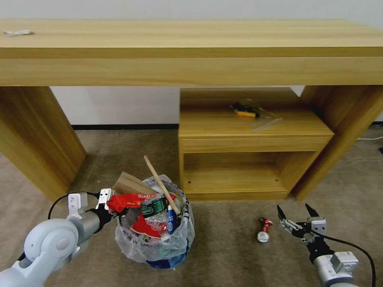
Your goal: Pick up the trash bin and place the garbage on the floor into it.
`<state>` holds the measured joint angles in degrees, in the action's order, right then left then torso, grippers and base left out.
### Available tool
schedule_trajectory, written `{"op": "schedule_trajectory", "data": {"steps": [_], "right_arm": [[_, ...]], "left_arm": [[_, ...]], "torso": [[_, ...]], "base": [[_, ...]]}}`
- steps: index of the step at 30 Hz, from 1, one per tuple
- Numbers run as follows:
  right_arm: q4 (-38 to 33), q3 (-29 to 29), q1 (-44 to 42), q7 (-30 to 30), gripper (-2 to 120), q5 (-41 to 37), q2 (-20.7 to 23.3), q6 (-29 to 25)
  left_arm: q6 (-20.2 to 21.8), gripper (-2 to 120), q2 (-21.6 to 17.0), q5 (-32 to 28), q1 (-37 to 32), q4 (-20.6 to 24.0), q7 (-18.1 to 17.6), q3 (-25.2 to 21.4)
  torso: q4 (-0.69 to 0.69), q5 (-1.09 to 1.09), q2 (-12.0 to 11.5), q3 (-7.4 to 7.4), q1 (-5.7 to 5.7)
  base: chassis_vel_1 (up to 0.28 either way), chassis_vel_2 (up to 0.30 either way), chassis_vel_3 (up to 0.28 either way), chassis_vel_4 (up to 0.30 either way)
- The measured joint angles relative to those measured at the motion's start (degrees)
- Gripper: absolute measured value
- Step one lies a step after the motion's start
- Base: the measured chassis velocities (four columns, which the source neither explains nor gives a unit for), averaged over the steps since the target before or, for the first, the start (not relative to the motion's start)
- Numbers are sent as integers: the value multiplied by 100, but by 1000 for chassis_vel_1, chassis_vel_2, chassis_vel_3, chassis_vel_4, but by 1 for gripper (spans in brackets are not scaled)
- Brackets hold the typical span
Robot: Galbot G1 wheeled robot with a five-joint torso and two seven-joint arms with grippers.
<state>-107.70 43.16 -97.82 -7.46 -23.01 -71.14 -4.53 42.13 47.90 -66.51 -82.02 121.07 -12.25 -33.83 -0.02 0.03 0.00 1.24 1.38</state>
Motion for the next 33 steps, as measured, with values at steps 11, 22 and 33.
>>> {"op": "schedule_trajectory", "data": {"steps": [11, 22, 33], "right_arm": [[1269, -674, 855, -66, 100, -860, 219, 1127], [1933, -1447, 1578, 881, 100, -943, 63, 2092], [2395, -1708, 1905, 1009, 85, -996, -71, 2263]], "left_arm": [[-1, 0, 29, 42, -109, 25, -5, -7], [0, 0, -36, 9, -101, 57, 7, -8], [0, 0, -99, -28, -60, 55, 59, -31]], "torso": [[3, -5, 0, 0, 1], [2, -6, -1, 0, 0], [2, -6, 0, 0, 0]], "base": [[-29, -38, 24, 41], [0, 0, 0, 0], [0, 0, 0, 0]]}}
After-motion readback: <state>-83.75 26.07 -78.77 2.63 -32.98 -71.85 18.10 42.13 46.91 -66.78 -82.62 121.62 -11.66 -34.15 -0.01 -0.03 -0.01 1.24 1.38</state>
